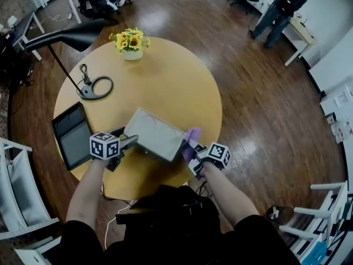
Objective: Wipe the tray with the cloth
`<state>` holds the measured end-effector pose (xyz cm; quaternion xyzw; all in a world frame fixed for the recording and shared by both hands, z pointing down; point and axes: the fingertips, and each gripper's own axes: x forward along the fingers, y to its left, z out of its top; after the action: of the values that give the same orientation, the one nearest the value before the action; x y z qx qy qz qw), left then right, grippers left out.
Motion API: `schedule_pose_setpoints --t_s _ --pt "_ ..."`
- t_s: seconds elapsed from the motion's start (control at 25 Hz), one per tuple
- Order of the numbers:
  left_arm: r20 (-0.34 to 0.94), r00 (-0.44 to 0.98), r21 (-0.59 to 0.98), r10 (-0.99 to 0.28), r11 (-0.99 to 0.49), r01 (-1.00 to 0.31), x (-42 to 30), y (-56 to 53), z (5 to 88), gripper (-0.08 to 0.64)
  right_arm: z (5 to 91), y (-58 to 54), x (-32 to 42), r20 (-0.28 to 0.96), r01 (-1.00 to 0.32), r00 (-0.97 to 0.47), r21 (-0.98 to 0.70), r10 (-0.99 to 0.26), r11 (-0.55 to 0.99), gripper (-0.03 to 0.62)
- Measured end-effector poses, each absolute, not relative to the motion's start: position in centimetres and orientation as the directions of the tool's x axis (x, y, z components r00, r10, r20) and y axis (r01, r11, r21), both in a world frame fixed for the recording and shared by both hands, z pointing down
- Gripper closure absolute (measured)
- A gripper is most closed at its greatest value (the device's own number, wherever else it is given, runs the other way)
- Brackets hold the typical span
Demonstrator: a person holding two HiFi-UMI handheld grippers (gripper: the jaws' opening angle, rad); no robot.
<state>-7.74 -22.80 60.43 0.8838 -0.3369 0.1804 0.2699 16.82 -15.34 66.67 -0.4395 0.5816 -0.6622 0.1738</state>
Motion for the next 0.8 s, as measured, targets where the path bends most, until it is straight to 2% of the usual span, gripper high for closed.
schedule_pose_setpoints --t_s 0.28,0.44,0.8 --pt "0.443 0.703 0.508 -0.557 -0.490 -0.708 -7.5 -14.2 60.3 0.255 66.5 -21.8 18.2 0.438 -0.439 -0.613 -0.881 -0.657 -0.178 0.505" --pt "0.406 0.696 0.563 -0.592 -0.438 -0.701 -6.7 -10.4 60.0 0.273 66.6 -24.9 17.2 0.458 -0.458 -0.630 -0.871 -0.627 -0.176 0.503" --pt "0.404 0.642 0.548 -0.652 -0.389 -0.740 -7.7 -10.4 60.9 0.273 68.5 -26.7 15.5 0.483 -0.467 -0.696 -0.867 -0.531 -0.177 0.503"
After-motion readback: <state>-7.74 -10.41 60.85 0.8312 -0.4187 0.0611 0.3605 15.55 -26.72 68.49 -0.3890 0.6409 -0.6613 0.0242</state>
